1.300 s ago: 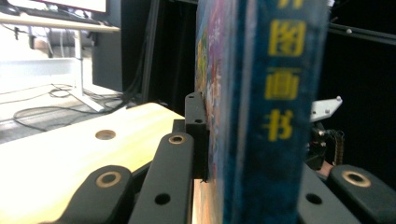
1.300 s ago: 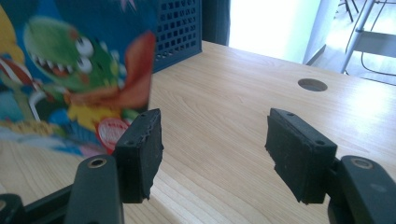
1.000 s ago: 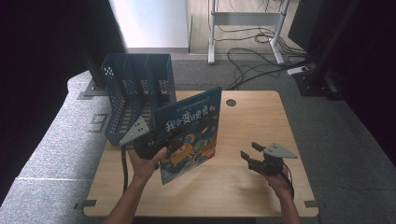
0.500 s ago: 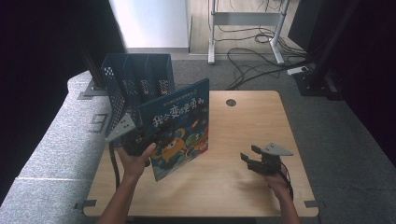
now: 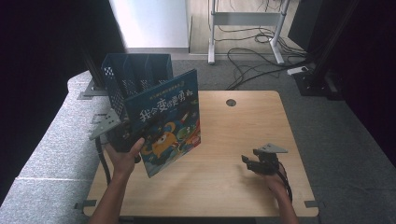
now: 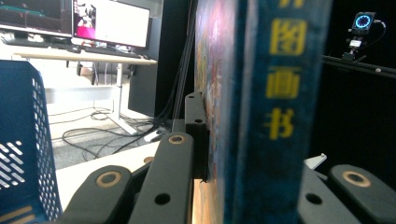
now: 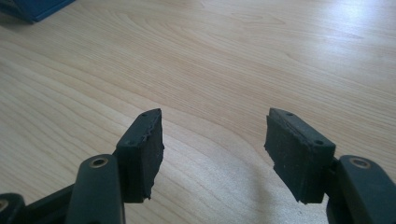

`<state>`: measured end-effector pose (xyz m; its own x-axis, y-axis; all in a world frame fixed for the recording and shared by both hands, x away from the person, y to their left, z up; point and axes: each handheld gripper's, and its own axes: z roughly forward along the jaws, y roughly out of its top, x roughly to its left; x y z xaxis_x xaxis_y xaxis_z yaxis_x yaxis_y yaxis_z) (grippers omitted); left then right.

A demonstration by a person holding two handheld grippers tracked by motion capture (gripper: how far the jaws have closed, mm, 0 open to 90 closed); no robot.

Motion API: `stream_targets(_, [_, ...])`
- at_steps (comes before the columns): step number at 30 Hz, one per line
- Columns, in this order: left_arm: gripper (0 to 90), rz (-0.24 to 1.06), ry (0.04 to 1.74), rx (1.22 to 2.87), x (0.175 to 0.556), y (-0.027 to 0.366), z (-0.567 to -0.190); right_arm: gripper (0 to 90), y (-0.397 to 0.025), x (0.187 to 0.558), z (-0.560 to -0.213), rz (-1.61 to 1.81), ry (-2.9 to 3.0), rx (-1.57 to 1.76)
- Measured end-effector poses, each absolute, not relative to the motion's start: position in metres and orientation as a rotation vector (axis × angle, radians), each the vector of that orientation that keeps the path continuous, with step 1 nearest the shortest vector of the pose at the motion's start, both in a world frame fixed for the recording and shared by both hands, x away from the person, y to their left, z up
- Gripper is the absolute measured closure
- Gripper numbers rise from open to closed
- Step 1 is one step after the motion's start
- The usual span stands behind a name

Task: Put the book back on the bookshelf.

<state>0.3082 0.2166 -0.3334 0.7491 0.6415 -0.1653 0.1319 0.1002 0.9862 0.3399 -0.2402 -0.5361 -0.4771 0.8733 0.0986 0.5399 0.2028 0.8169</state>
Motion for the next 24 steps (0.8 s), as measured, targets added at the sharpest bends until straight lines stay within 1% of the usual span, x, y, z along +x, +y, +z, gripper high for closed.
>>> stream_targets(24, [82.7,0.496,0.730,1.396,0.314,0.244,-0.309,35.6,-0.240,0.341,-0.552,1.062,2.103,1.345])
